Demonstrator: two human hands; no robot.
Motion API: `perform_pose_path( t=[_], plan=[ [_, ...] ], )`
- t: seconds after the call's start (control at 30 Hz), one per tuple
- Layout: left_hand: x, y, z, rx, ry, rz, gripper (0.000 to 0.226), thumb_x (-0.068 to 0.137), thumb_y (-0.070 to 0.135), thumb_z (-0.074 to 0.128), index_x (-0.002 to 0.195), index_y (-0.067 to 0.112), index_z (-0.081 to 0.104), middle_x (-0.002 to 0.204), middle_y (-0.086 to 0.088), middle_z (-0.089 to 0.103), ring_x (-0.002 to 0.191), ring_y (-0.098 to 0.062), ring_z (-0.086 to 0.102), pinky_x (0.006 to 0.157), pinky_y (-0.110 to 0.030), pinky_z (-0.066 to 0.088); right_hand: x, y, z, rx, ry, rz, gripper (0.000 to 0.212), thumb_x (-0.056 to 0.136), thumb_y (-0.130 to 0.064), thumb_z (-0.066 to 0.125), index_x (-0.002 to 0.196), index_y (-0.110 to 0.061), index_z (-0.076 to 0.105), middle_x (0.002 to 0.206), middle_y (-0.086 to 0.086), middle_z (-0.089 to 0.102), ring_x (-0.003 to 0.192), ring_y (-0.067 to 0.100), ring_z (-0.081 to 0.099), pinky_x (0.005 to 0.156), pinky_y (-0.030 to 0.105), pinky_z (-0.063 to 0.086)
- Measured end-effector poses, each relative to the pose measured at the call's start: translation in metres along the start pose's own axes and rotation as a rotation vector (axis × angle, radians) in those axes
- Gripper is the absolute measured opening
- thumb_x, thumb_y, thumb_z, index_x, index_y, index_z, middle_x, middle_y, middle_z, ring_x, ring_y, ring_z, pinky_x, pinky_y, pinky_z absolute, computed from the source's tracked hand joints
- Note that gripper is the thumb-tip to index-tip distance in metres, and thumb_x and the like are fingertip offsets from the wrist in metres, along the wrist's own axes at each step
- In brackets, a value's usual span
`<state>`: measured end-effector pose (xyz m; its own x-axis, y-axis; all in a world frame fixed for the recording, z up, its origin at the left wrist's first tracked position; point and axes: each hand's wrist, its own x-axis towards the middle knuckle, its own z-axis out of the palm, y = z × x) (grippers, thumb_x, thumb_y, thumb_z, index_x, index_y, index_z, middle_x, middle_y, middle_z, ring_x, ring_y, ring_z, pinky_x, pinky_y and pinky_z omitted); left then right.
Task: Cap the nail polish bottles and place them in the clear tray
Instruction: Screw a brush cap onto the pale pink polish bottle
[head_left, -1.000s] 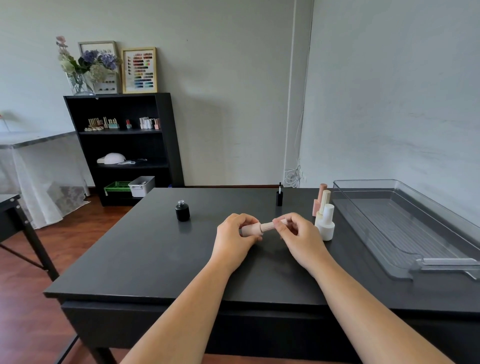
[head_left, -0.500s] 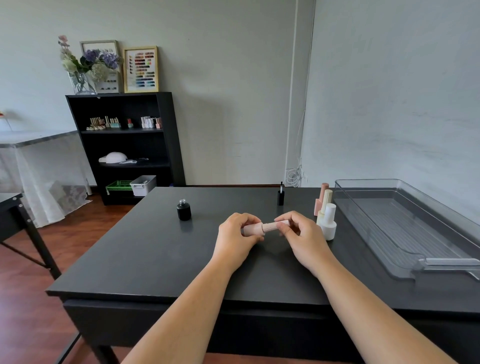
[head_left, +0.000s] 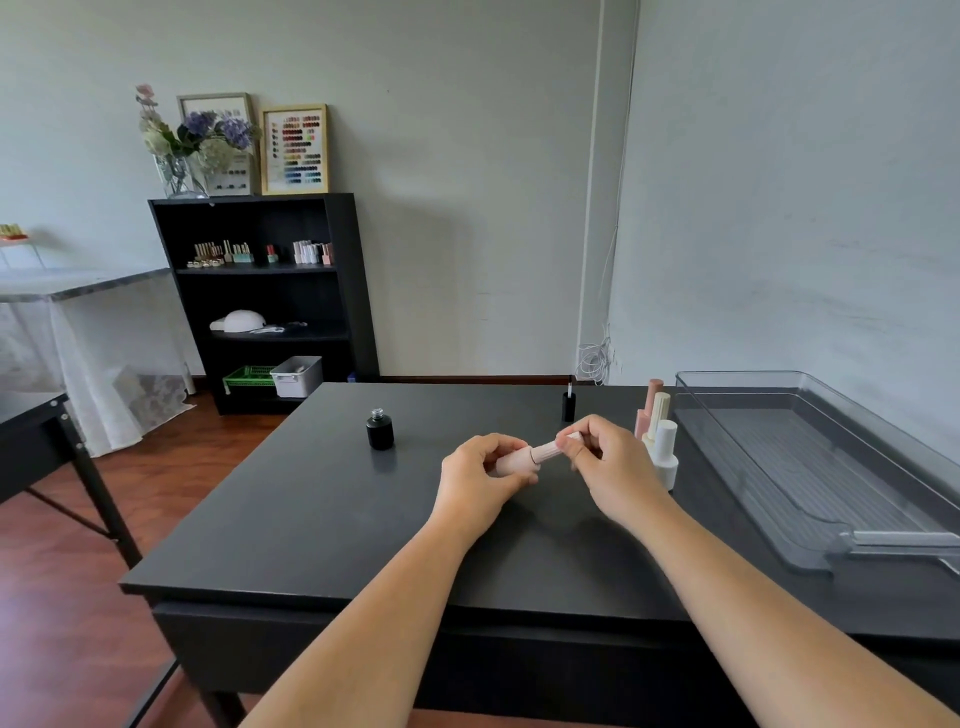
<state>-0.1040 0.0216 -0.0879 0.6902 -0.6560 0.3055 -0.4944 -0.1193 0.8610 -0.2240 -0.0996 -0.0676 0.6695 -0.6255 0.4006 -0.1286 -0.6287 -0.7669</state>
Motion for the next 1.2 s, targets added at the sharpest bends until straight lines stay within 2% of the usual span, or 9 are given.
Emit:
perform_pose_path(
  t=[0.17,0.27,0.37,0.43,0.53,0.67,0.87,1.0,1.2],
  plan=[
    [0.013,-0.010,-0.034,0.126,0.177,0.030,0.046,0.070,0.024,0.082,0.111,0.025,0.062,0.106,0.013,0.057,0.101,0.000,0.053,0.088,-0.015,0.036,0.024,-0.012,-0.008,-0.026,0.076,-0.037,0.013,0.090,-0.027,0.060,0.080,-0.020,0.063,0.064,-0.004,0.056,0.056,0.013,0.046,0.059,0.019,0.035],
    [0.023,-0.018,-0.062,0.214,0.342,0.012,0.049,0.075,0.027,0.078,0.120,0.023,0.057,0.115,0.010,0.053,0.104,-0.002,0.047,0.090,-0.020,0.034,0.035,-0.012,-0.008,-0.109,0.101,-0.041,0.017,0.091,-0.030,0.058,0.081,-0.018,0.064,0.064,-0.003,0.056,0.064,0.018,0.055,0.084,0.025,0.023],
    [0.033,-0.030,-0.085,0.243,0.421,-0.089,0.056,0.077,0.028,0.076,0.127,0.020,0.052,0.124,0.004,0.051,0.110,-0.010,0.047,0.090,-0.022,0.033,0.045,-0.011,-0.005,-0.104,0.112,-0.046,0.017,0.089,-0.030,0.061,0.078,-0.017,0.062,0.060,-0.006,0.053,0.056,0.010,0.048,0.065,0.005,0.034],
    [0.041,-0.041,-0.095,0.241,0.422,-0.184,0.061,0.077,0.028,0.076,0.130,0.017,0.049,0.130,-0.001,0.050,0.120,-0.017,0.046,0.094,-0.026,0.034,0.052,-0.010,-0.002,-0.111,0.115,-0.050,0.017,0.089,-0.029,0.061,0.078,-0.016,0.062,0.060,-0.006,0.052,0.054,0.007,0.045,0.055,0.003,0.035],
    [0.051,-0.057,-0.104,0.202,0.388,-0.316,0.068,0.076,0.027,0.077,0.135,0.013,0.044,0.135,-0.005,0.050,0.125,-0.022,0.046,0.101,-0.034,0.038,0.060,-0.009,0.003,-0.128,0.122,-0.050,0.018,0.090,-0.027,0.061,0.079,-0.013,0.062,0.059,-0.007,0.052,0.056,0.007,0.045,0.055,0.002,0.033],
    [0.061,-0.072,-0.105,0.178,0.366,-0.365,0.058,0.076,0.027,0.077,0.126,0.012,0.054,0.126,-0.005,0.060,0.117,-0.022,0.054,0.092,-0.031,0.042,0.067,-0.004,0.006,-0.185,0.128,-0.033,0.021,0.091,-0.029,0.058,0.077,-0.013,0.060,0.055,-0.009,0.048,0.058,0.008,0.048,0.059,-0.006,0.023],
    [0.065,-0.073,-0.101,0.175,0.420,-0.328,0.034,0.077,0.028,0.075,0.108,0.017,0.065,0.106,-0.002,0.067,0.093,-0.017,0.056,0.079,-0.029,0.045,0.081,-0.001,0.009,-0.157,0.065,-0.038,0.020,0.091,-0.026,0.060,0.077,-0.012,0.058,0.057,-0.008,0.046,0.053,0.008,0.041,0.054,0.004,0.035],
    [0.062,-0.064,-0.092,0.125,0.386,-0.263,0.033,0.077,0.027,0.077,0.106,0.018,0.066,0.097,0.004,0.066,0.086,-0.009,0.056,0.077,-0.023,0.042,0.089,-0.008,0.000,-0.184,0.017,-0.036,0.018,0.091,-0.026,0.059,0.078,-0.013,0.058,0.059,-0.008,0.049,0.055,0.007,0.043,0.053,0.006,0.036],
    [0.056,-0.042,-0.061,0.071,0.251,-0.177,0.029,0.074,0.025,0.079,0.099,0.024,0.064,0.089,0.012,0.064,0.078,0.004,0.058,0.068,-0.009,0.038,0.097,-0.013,-0.033,-0.391,-0.177,0.006,0.016,0.090,-0.023,0.057,0.086,-0.009,0.064,0.063,-0.010,0.048,0.057,0.009,0.044,0.050,0.023,0.029]
  ],
)
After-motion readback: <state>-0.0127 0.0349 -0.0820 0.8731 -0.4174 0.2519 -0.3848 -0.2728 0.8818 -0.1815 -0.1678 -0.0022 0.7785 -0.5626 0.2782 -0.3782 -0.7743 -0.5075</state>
